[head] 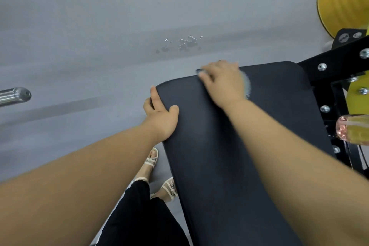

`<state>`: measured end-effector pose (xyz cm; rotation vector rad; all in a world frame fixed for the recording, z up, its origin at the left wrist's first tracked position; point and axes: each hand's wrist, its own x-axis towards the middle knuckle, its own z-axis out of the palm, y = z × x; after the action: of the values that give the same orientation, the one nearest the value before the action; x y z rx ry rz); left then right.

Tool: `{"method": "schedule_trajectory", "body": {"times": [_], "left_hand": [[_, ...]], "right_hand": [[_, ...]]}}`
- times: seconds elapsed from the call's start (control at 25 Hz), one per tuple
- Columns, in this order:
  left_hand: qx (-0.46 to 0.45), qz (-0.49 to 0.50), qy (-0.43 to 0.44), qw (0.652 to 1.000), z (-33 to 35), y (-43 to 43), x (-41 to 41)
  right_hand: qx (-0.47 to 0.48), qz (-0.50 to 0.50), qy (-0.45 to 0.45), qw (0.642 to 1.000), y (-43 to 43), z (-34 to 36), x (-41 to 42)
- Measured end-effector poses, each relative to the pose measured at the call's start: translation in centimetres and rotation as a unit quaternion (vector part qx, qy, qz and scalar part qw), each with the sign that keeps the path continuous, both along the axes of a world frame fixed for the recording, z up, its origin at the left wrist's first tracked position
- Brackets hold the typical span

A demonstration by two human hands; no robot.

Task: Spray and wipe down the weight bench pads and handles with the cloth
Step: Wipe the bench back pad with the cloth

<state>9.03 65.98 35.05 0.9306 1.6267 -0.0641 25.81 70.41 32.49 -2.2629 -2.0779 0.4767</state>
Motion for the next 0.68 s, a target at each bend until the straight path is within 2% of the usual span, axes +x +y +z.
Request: {"method": "schedule_trajectory", "body": {"times": [0.08,0.16,0.2,0.28,0.36,0.44,0.52,0.56,0.6,0.68], "left_hand": [[0.009,0.001,-0.014,1.0,-0.3,-0.1,-0.2],[0.023,0.027,-0.059,0.998,-0.4,-0.3,-0.7],[0.029,0.045,-0.076,0.996,-0.3,-0.2,-1.1],[0.032,0.068,-0.06,0.995,0.2,0.4,-1.5],[0.076,-0.012,0.044,0.996,1.3,0.8,-0.9],[0.168,-0.158,0.12,0.966,2.5,1.5,1.4],[0.25,-0.29,0.12,0.916,2.8,2.1,4.6],[0.267,-0.333,0.107,0.898,2.8,2.3,6.3],[0.276,-0.361,0.097,0.885,2.6,2.4,8.1],[0.299,-0.39,0.1,0.865,2.1,2.9,10.5]], "right_hand": [[0.025,0.08,0.08,0.993,-0.4,-0.4,-5.7],[-0.014,0.137,0.134,0.981,-0.7,-0.7,-8.4],[-0.033,0.16,0.141,0.976,-0.6,-0.8,-8.2],[-0.001,0.185,0.138,0.973,-0.5,-1.0,-5.2],[0.065,0.097,0.085,0.99,-0.8,-1.3,0.2],[0.057,-0.067,0.015,0.996,-1.5,-1.1,7.1],[0.029,-0.251,-0.022,0.967,-2.4,-0.6,11.6],[0.015,-0.301,-0.037,0.953,-2.7,-0.4,11.8],[0.008,-0.309,-0.052,0.95,-3.3,-0.6,11.1],[0.036,-0.221,-0.018,0.974,-5.2,-1.0,7.6]]}}
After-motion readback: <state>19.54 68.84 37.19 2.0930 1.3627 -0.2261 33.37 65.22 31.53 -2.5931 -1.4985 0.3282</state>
